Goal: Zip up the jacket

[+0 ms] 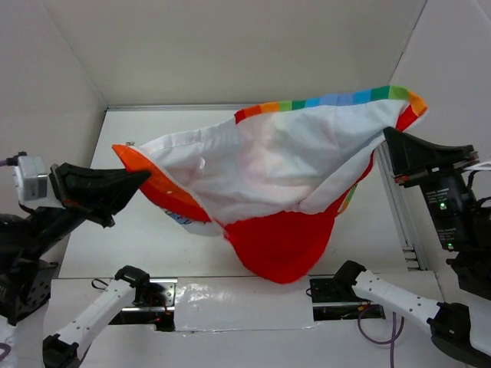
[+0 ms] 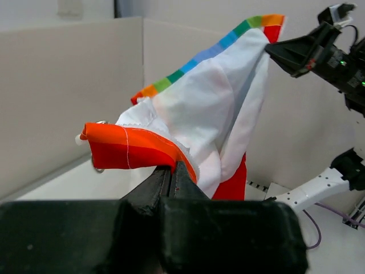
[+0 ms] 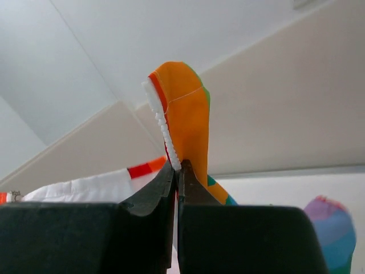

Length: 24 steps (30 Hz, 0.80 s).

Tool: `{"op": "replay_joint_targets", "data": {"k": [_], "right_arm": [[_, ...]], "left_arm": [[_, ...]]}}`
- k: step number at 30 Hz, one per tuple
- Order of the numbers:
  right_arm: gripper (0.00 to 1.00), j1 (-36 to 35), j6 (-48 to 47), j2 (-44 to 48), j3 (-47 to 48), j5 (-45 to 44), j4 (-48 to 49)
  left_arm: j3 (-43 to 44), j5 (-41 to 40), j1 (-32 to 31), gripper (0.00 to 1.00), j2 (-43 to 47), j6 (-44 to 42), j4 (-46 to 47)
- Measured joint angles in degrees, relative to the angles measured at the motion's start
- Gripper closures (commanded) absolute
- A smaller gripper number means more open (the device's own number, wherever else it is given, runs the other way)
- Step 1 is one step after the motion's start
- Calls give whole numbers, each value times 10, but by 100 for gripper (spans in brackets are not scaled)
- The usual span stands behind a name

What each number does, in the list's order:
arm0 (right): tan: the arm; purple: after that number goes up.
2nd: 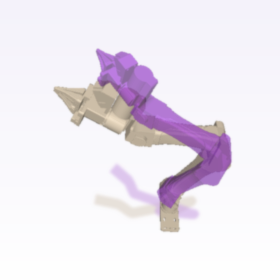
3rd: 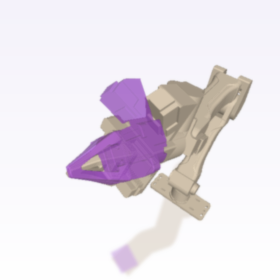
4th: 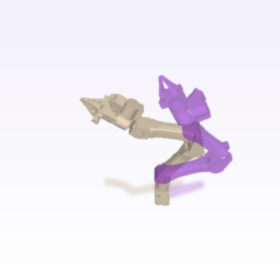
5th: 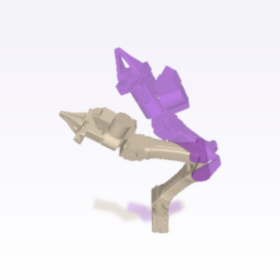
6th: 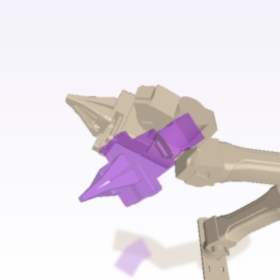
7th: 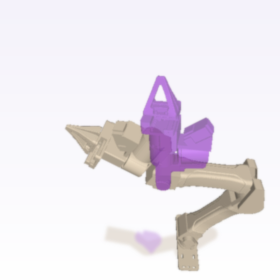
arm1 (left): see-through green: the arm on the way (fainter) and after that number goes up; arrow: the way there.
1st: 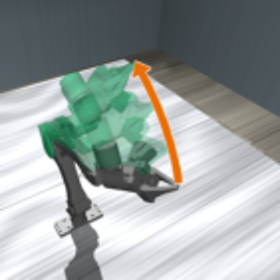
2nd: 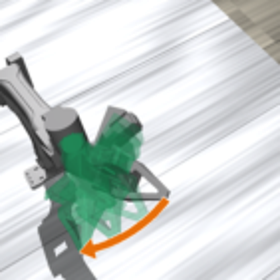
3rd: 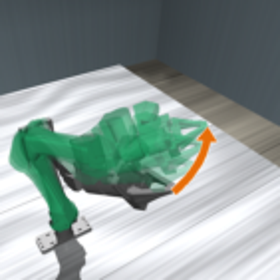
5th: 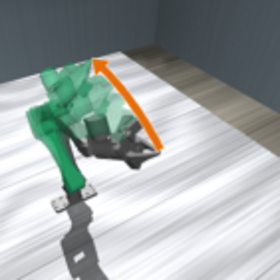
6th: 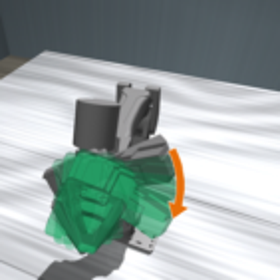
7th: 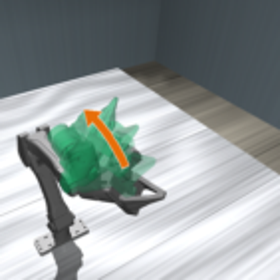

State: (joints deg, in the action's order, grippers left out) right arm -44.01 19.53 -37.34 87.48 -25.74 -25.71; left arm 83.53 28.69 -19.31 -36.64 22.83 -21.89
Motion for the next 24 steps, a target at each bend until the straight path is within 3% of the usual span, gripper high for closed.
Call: {"op": "replay_joint_targets", "data": {"k": [4,9,14,15,16,17,18,19,20,21,22,23,24], "right_arm": [[100,0,-13,-27,59,-3,-12],[100,16,-9,-113,70,-52,-18],[100,149,27,-264,35,-6,-19],[100,168,34,-290,21,7,-16],[100,184,40,-330,7,23,-12],[98,193,44,-368,-3,35,-10],[96,200,49,-412,-12,50,-8],[86,203,52,-459,-17,64,-9],[82,206,55,-506,-17,79,-12],[75,207,56,-547,-17,94,-11],[46,208,58,-589,-15,108,-15],[11,209,62,-626,-12,122,-21],[1,210,62,-652,-12,133,-27]], "left_arm": [[40,20,0,100,-7,-4,0],[31,-25,0,100,-58,-2,-1],[-22,-125,15,98,-201,3,5],[-30,-128,25,92,-240,5,9],[-39,-128,36,72,-286,8,15],[-47,-128,44,64,-336,7,24],[-53,-124,49,37,-382,8,30],[-57,-119,55,22,-432,5,32],[-57,-112,57,14,-476,6,33],[-54,-106,57,12,-521,5,35],[-44,-102,56,4,-563,8,29],[-33,-99,53,1,-599,7,24],[-22,-97,51,1,-627,8,18]]}}
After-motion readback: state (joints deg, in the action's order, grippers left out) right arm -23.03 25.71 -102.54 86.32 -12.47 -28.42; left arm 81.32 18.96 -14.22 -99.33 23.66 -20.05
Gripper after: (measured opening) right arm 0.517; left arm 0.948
